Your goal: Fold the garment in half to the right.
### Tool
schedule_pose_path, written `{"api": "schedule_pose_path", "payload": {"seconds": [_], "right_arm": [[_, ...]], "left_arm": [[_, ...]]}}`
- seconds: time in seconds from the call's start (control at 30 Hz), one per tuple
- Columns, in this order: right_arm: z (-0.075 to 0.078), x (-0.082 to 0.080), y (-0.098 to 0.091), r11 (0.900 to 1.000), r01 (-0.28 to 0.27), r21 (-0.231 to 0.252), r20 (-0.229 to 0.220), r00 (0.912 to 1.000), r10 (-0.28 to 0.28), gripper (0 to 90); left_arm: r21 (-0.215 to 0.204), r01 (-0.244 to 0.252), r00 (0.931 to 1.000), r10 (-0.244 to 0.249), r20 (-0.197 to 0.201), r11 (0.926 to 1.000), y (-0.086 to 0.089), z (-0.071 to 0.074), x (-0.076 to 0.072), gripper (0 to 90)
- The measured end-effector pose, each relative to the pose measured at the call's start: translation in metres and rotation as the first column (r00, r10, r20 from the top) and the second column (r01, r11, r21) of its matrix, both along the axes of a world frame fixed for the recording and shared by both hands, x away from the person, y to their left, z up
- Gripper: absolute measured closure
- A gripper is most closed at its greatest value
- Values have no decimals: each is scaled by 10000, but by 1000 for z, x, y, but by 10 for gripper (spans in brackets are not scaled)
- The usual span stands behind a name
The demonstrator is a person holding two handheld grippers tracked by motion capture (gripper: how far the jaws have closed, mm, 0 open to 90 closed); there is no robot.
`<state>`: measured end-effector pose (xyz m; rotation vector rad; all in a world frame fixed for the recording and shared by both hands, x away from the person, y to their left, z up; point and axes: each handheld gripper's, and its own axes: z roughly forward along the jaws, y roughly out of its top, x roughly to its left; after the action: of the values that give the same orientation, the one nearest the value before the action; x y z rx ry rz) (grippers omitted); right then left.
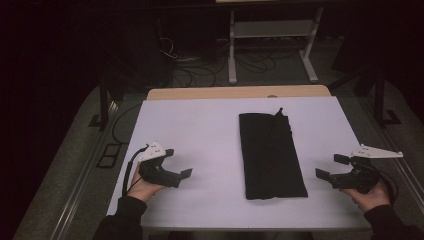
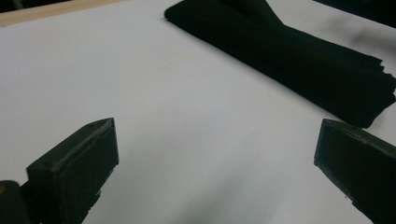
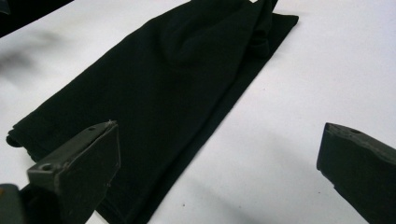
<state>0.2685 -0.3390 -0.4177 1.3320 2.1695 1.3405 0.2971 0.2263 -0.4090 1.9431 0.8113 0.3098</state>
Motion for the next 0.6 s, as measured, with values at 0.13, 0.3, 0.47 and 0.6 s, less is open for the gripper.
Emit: {"api": "schedule_pose_path", "payload": {"seconds": [0.13,0.3,0.47,0.6], "right_arm": [[0,0,1,10000,-4,-8,-33,10000,4,0],[0,0,1,10000,-6,8,-52,10000,6,0],[-1,0,1,10000,-35,21,-61,10000,35,0],[-1,1,1,9999,-95,37,-48,9999,95,0]], "left_arm": [[-151,-323,9992,327,230,9994,12,-4,-5,0],[-109,-755,9963,759,406,9971,27,-11,-11,0],[-103,-1012,9939,1016,434,9948,42,-16,-17,0],[-245,-943,9951,950,284,9952,51,-21,-20,0]]}}
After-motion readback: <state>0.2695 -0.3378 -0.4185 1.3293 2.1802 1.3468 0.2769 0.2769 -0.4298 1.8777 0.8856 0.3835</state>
